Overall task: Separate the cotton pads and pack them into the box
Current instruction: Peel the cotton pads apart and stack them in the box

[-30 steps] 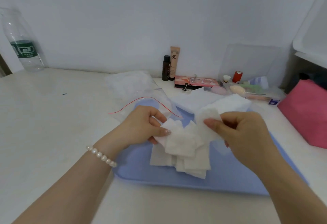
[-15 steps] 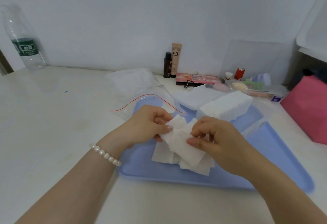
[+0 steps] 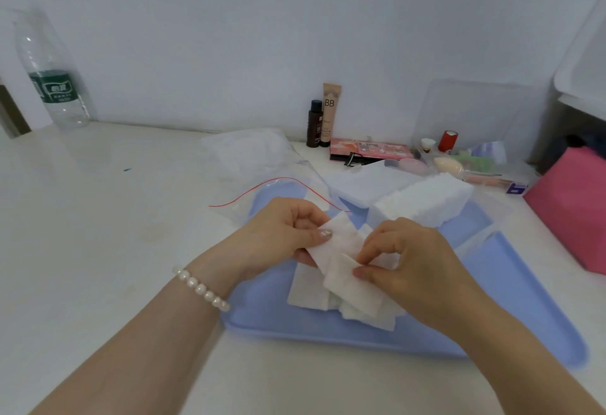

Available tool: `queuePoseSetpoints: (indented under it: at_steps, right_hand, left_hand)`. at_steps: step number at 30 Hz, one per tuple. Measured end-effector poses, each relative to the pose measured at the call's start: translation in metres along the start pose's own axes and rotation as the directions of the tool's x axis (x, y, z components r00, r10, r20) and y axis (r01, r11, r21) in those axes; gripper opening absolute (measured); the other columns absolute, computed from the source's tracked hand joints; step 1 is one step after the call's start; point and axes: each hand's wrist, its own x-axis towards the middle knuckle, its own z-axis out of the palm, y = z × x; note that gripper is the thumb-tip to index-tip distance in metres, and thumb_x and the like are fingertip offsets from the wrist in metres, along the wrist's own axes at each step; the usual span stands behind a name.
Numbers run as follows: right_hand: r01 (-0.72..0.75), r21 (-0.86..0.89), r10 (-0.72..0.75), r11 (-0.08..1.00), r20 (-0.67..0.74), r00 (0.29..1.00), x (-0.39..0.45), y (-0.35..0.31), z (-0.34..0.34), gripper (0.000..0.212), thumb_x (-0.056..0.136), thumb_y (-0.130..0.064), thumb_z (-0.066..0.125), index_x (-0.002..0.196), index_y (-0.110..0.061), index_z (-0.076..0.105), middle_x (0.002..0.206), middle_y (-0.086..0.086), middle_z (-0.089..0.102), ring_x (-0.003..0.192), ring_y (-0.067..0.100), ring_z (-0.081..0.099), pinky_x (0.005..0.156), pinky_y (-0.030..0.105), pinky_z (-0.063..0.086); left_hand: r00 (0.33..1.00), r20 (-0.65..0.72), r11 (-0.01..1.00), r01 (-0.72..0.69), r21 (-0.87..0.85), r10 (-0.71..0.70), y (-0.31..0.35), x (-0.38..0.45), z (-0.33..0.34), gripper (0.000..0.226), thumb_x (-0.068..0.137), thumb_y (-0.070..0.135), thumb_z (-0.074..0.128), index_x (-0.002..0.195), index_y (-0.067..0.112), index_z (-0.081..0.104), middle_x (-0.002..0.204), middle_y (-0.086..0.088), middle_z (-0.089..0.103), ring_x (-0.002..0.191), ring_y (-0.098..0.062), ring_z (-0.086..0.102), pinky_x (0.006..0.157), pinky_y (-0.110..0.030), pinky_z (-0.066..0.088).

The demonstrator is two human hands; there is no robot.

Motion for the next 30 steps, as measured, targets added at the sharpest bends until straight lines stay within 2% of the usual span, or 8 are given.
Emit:
queuePoseSetpoints:
  at_steps: [4, 6, 9, 12, 15, 20, 26, 30]
  right_hand:
    - [0.000, 0.212, 0.018, 0.977, -0.083, 0.996, -0.003, 0.001, -0.013, 0.032, 0.067, -0.007, 0.080, 0.056, -0.033, 0.065, 0.068, -0.011, 0.065, 0.073, 0.008, 0.059, 0.067, 0.016, 0.045]
    - [0.034, 0.473, 0.070, 0.880, -0.201, 0.977, -0.001, 0.001, -0.022, 0.032, 0.055, -0.001, 0.083, 0.052, -0.029, 0.068, 0.060, -0.012, 0.065, 0.061, 0.006, 0.059, 0.062, 0.015, 0.047]
    - [0.033, 0.935, 0.289, 0.353, -0.143, 0.947, 0.003, 0.001, -0.021, 0.025, 0.035, -0.017, 0.083, 0.058, -0.014, 0.072, 0.061, 0.000, 0.069, 0.059, 0.011, 0.065, 0.057, 0.019, 0.053]
    - [-0.077, 0.990, 0.393, 0.117, 0.025, 0.919, 0.003, -0.001, -0.011, 0.022, 0.044, -0.016, 0.078, 0.062, -0.005, 0.071, 0.067, 0.008, 0.071, 0.060, 0.017, 0.069, 0.051, 0.022, 0.053]
    - [-0.113, 0.987, 0.475, 0.119, 0.043, 0.879, 0.003, -0.002, -0.003, 0.012, 0.058, -0.008, 0.067, 0.068, -0.002, 0.069, 0.072, 0.010, 0.073, 0.064, 0.018, 0.070, 0.052, 0.022, 0.055]
    - [-0.078, 0.959, 0.550, 0.273, -0.089, 0.830, 0.002, -0.003, 0.005, 0.021, 0.055, -0.013, 0.070, 0.072, -0.002, 0.068, 0.072, 0.010, 0.072, 0.072, 0.021, 0.069, 0.062, 0.028, 0.059]
    - [-0.048, 0.934, 0.571, 0.355, -0.176, 0.802, 0.002, -0.005, 0.009, 0.020, 0.055, -0.018, 0.072, 0.070, -0.007, 0.069, 0.069, 0.005, 0.072, 0.071, 0.019, 0.069, 0.064, 0.028, 0.059]
    - [-0.061, 0.901, 0.572, 0.429, -0.219, 0.790, 0.001, -0.006, 0.011, 0.005, 0.057, -0.019, 0.076, 0.060, -0.017, 0.072, 0.067, 0.002, 0.072, 0.070, 0.018, 0.068, 0.071, 0.034, 0.059]
  left_hand:
    - [1.000, 0.016, 0.996, 0.008, -0.093, -0.007, 0.003, -0.002, 0.003, 0.014, 0.090, -0.005, 0.051, 0.081, 0.004, 0.056, 0.065, -0.005, 0.069, 0.061, -0.012, 0.067, 0.060, -0.025, 0.058]
    - [1.000, -0.020, 0.987, 0.007, -0.161, -0.010, 0.005, -0.003, 0.008, 0.015, 0.091, -0.005, 0.050, 0.080, 0.005, 0.054, 0.067, -0.007, 0.068, 0.063, -0.014, 0.068, 0.064, -0.028, 0.059]
    - [0.997, -0.072, 0.944, 0.011, -0.330, -0.037, 0.002, -0.002, 0.020, 0.015, 0.090, -0.005, 0.050, 0.080, 0.006, 0.050, 0.075, -0.012, 0.065, 0.066, -0.016, 0.067, 0.068, -0.032, 0.059]
    - [0.997, -0.066, 0.890, 0.005, -0.455, -0.039, -0.002, -0.001, 0.033, 0.011, 0.091, -0.002, 0.049, 0.091, 0.006, 0.056, 0.081, -0.011, 0.067, 0.070, -0.016, 0.068, 0.067, -0.029, 0.059]
    - [0.998, -0.056, 0.857, -0.017, -0.515, -0.013, -0.001, -0.001, 0.036, 0.020, 0.094, 0.000, 0.045, 0.100, 0.005, 0.063, 0.090, -0.009, 0.070, 0.078, -0.016, 0.069, 0.070, -0.027, 0.059]
    - [1.000, -0.031, 0.823, -0.020, -0.568, 0.003, 0.002, -0.002, 0.037, 0.027, 0.095, 0.001, 0.039, 0.099, 0.007, 0.065, 0.091, -0.008, 0.073, 0.081, -0.017, 0.070, 0.075, -0.028, 0.057]
    - [1.000, -0.021, 0.792, -0.010, -0.611, -0.004, 0.001, -0.002, 0.039, 0.026, 0.097, 0.005, 0.038, 0.105, 0.004, 0.063, 0.100, -0.013, 0.071, 0.088, -0.021, 0.069, 0.080, -0.032, 0.057]
    - [1.000, -0.017, 0.771, -0.005, -0.637, -0.007, -0.001, -0.001, 0.042, 0.027, 0.098, 0.005, 0.036, 0.106, 0.004, 0.062, 0.101, -0.012, 0.071, 0.090, -0.021, 0.069, 0.080, -0.031, 0.057]
